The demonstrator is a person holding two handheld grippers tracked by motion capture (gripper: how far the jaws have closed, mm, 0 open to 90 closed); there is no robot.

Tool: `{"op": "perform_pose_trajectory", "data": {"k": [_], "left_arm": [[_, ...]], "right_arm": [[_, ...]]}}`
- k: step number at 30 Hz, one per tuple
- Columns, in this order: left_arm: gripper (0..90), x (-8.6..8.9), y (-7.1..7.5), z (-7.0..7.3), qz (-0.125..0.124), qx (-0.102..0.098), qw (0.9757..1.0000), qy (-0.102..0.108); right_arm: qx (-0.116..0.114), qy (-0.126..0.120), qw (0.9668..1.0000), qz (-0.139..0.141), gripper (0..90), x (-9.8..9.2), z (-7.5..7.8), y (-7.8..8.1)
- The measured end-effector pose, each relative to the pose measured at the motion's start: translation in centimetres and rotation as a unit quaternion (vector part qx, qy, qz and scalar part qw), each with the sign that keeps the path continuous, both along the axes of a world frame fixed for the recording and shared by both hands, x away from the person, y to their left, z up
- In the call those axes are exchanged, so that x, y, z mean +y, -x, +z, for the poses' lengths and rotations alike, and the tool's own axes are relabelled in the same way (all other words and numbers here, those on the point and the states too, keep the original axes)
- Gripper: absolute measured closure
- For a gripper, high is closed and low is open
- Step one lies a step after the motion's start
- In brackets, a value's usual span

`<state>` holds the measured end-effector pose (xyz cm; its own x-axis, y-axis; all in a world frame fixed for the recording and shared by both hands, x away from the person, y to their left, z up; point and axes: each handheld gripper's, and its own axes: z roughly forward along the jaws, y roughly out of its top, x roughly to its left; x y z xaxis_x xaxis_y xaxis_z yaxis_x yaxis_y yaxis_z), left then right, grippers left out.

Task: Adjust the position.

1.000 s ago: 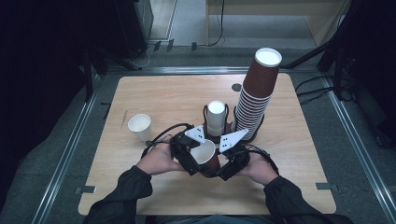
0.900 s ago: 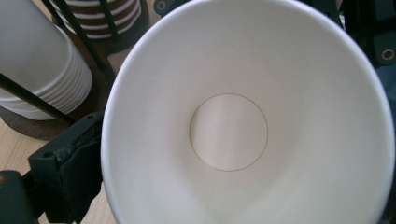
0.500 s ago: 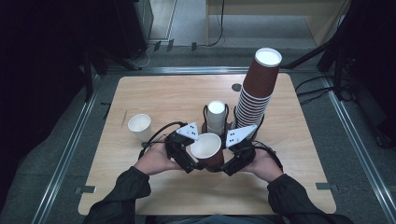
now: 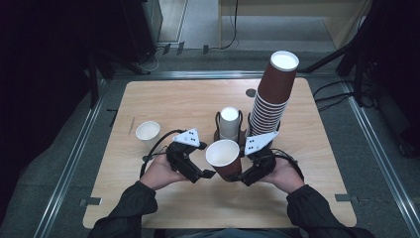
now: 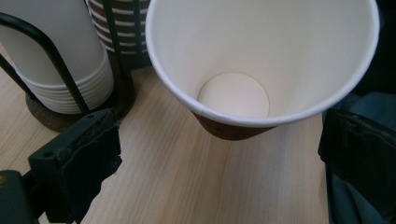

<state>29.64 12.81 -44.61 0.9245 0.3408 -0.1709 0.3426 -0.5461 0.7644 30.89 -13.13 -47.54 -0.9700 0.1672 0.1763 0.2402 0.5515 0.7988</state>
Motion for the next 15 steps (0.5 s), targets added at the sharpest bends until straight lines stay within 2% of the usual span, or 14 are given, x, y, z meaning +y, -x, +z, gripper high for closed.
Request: {"op": "perform_pose_trajectory", "data": {"k": [6,14,15], "left_arm": [[0.0,-0.7,0.1,-0.3,0.002,0.002,0.9998,0.020],[0.0,-1.2,-0.1,-0.4,0.000,0.005,0.9995,0.032],[0.0,-1.3,-0.2,-0.4,0.001,0.010,0.9991,0.042]], "right_arm": [[0.006,-0.002,1.0000,-0.002,20.9,0.4,-0.1,0.2],[0.012,-0.010,0.9999,-0.005,20.8,0.8,-0.3,0.2],[0.017,-0.011,0.9998,-0.005,20.8,0.8,-0.3,0.2]]}}
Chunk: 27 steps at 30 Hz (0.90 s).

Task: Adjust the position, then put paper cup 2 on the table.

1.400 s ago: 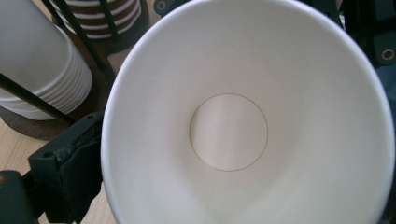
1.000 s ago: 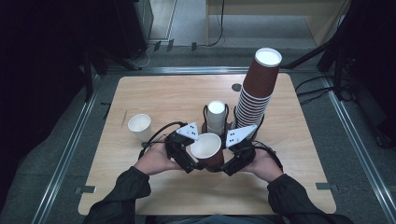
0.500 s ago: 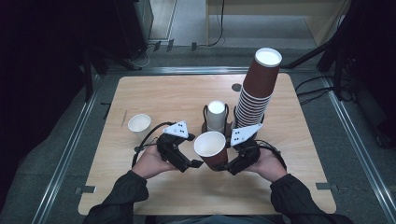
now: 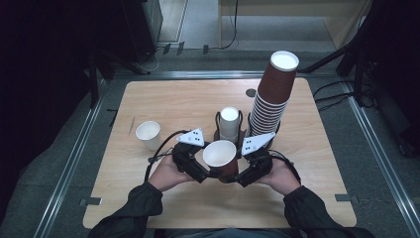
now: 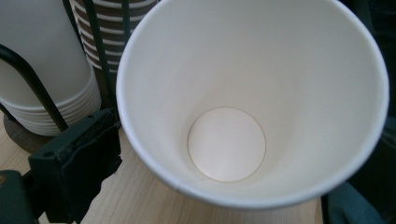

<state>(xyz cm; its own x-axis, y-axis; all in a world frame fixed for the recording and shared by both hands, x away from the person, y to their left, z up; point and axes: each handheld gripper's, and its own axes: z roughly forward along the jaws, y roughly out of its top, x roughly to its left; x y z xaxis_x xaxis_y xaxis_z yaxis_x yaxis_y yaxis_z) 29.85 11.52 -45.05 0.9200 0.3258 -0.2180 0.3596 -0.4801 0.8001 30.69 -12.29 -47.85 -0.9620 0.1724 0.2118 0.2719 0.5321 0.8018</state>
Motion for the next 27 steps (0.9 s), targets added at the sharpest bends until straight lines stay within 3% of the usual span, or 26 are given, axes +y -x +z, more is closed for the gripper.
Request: {"op": "perform_pose_trajectory", "data": {"k": [4,12,14,17,19,22,27], "left_arm": [[0.0,-0.2,-0.1,0.0,-0.002,0.004,0.9999,0.014],[0.0,-0.8,-0.1,-0.2,0.001,0.003,0.9999,0.013],[0.1,-0.7,-0.2,-0.2,0.003,0.008,0.9997,0.022],[5.7,-0.6,0.0,-0.1,0.006,-0.001,0.9997,0.026],[7.1,-0.6,0.1,0.0,0.006,-0.003,0.9996,0.026],[9.8,-0.6,0.0,0.0,0.001,0.002,0.9999,0.010],[12.9,-0.3,-0.2,0.1,0.003,0.007,0.9999,0.015]], "right_arm": [[-0.003,0.003,1.0000,0.003,20.8,0.3,-0.2,0.0],[-0.002,0.006,1.0000,0.007,20.8,0.9,-0.4,0.1],[-0.008,0.011,0.9999,0.008,20.8,1.1,-0.6,0.1],[-0.004,0.012,0.9999,0.007,20.9,1.2,-0.6,0.1],[-0.008,0.008,0.9999,0.008,21.0,1.1,-0.5,0.1],[-0.010,0.015,0.9998,0.009,21.2,1.1,-0.6,0.1],[-0.001,0.015,0.9999,0.003,21.2,1.2,-0.6,0.1]]}}
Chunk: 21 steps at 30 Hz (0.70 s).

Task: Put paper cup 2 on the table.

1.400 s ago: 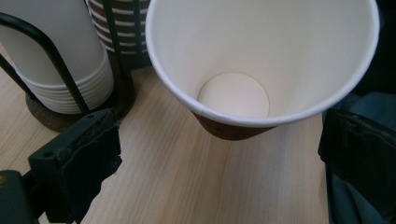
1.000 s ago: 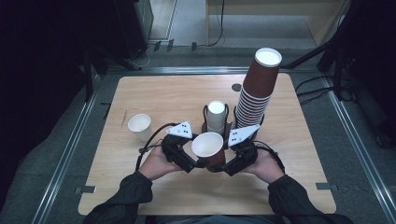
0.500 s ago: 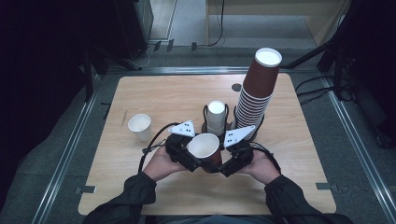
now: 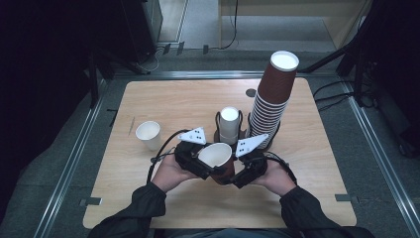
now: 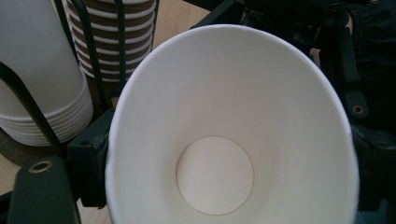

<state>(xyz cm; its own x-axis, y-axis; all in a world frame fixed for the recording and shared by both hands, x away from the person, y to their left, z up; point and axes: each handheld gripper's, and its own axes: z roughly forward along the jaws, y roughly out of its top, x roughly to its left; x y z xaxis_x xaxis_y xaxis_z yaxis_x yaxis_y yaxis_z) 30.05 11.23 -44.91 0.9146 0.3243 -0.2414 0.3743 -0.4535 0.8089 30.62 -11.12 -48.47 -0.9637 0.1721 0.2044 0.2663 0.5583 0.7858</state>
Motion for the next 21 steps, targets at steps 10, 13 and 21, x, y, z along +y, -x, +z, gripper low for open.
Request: {"op": "perform_pose_trajectory", "data": {"k": [10,13,21], "left_arm": [[13.9,1.0,-0.4,0.3,0.006,0.005,1.0000,0.000],[13.9,1.1,-0.5,0.4,0.004,0.004,1.0000,-0.006],[13.9,1.4,-0.5,0.4,0.005,0.000,0.9997,-0.026]], "right_arm": [[0.000,0.008,0.9996,-0.027,15.9,0.0,0.3,0.1],[0.004,0.011,0.9995,-0.031,15.9,-0.2,0.4,0.1],[-0.009,0.016,0.9992,-0.036,16.0,-1.0,0.9,0.2]]}}
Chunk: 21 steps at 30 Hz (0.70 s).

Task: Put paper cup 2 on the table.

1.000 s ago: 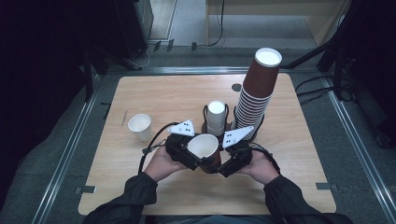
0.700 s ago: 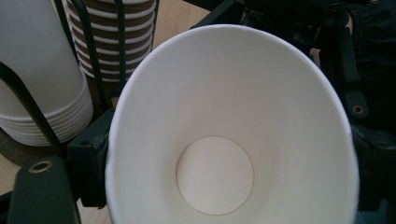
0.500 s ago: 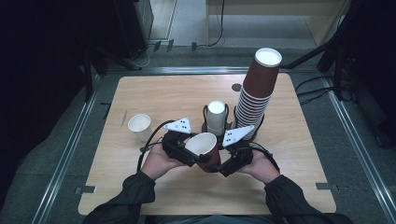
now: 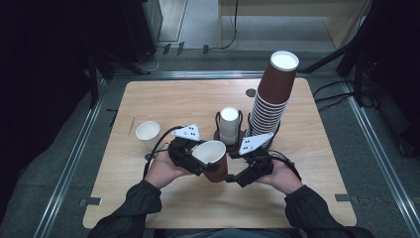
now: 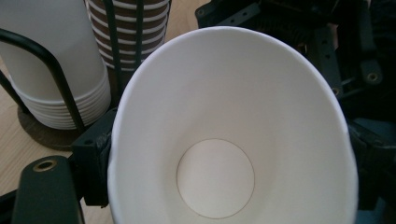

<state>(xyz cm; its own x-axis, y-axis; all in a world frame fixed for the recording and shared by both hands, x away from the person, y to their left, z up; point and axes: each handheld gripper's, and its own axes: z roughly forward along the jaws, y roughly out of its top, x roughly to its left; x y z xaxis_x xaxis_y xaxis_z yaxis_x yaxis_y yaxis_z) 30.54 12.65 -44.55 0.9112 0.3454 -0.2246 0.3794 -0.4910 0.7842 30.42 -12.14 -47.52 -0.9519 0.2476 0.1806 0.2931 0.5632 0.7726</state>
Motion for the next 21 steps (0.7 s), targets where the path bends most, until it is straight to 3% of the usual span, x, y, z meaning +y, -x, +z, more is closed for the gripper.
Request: {"op": "perform_pose_trajectory", "data": {"k": [13,15,21], "left_arm": [[13.4,0.7,0.1,-0.2,0.004,-0.003,0.9997,-0.023],[13.3,0.9,0.1,-0.4,0.007,-0.004,0.9996,-0.028],[13.2,1.5,0.2,-0.5,0.007,-0.008,0.9992,-0.038]], "right_arm": [[-0.014,0.007,0.9997,-0.020,17.2,-1.6,0.7,0.3],[-0.015,0.012,0.9991,-0.039,17.2,-2.2,0.8,0.4],[-0.015,0.018,0.9978,-0.062,17.3,-3.4,0.8,0.5]]}}
